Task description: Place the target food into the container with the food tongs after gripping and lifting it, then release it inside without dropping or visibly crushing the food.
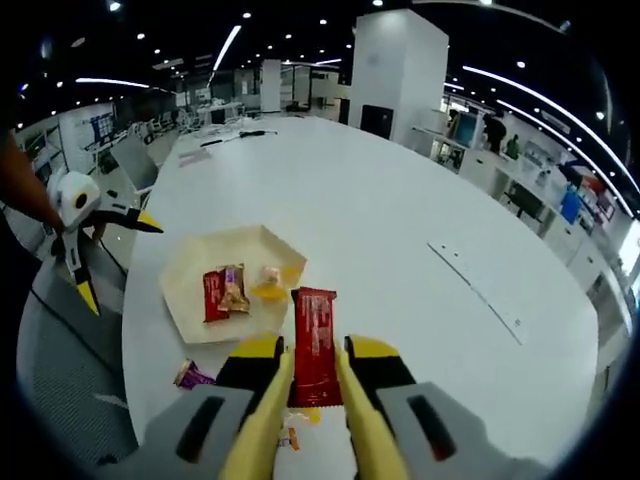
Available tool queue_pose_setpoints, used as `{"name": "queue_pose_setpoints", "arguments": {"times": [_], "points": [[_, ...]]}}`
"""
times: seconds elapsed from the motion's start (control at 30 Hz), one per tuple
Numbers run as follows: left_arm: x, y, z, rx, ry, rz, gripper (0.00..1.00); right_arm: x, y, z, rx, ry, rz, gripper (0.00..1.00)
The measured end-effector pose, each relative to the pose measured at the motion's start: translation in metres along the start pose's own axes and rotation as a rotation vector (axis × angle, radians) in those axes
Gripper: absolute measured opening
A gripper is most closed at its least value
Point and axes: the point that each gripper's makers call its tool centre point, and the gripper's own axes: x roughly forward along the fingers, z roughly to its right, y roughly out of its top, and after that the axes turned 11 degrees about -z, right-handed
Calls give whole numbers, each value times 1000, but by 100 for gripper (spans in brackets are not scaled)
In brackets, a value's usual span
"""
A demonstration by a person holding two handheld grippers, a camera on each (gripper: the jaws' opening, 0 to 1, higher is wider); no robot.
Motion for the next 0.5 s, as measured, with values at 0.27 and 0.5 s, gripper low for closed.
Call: {"name": "queue_pose_setpoints", "arguments": {"times": [0.27, 0.5], "points": [[-2, 2, -1, -3, 7, 14, 99, 14, 37, -35, -61, 39, 26, 23], [-2, 2, -2, 15, 15, 9, 99, 30, 64, -61, -97, 70, 42, 23]]}}
